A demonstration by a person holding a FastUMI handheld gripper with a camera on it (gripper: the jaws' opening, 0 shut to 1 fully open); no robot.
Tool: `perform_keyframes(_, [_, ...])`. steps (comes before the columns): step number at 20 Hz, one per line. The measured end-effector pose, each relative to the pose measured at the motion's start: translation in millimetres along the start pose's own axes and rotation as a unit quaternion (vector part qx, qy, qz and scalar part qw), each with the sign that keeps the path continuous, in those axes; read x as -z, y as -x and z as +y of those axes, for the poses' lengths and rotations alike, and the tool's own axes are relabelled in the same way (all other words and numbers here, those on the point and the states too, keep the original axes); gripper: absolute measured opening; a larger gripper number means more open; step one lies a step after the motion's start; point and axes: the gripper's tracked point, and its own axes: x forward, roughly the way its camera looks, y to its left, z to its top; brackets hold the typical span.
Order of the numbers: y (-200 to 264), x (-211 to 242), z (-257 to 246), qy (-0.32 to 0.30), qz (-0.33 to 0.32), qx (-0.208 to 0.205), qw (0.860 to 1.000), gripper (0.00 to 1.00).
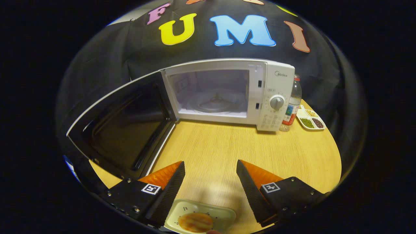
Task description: Open the microwave, put the food inside, and close the microwave door.
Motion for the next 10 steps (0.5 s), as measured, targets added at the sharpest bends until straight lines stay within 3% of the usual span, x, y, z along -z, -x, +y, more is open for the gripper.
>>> perform_keyframes(10, [36.5,99.9,33.9,0.032,0.073,0.0,0.997,0.97])
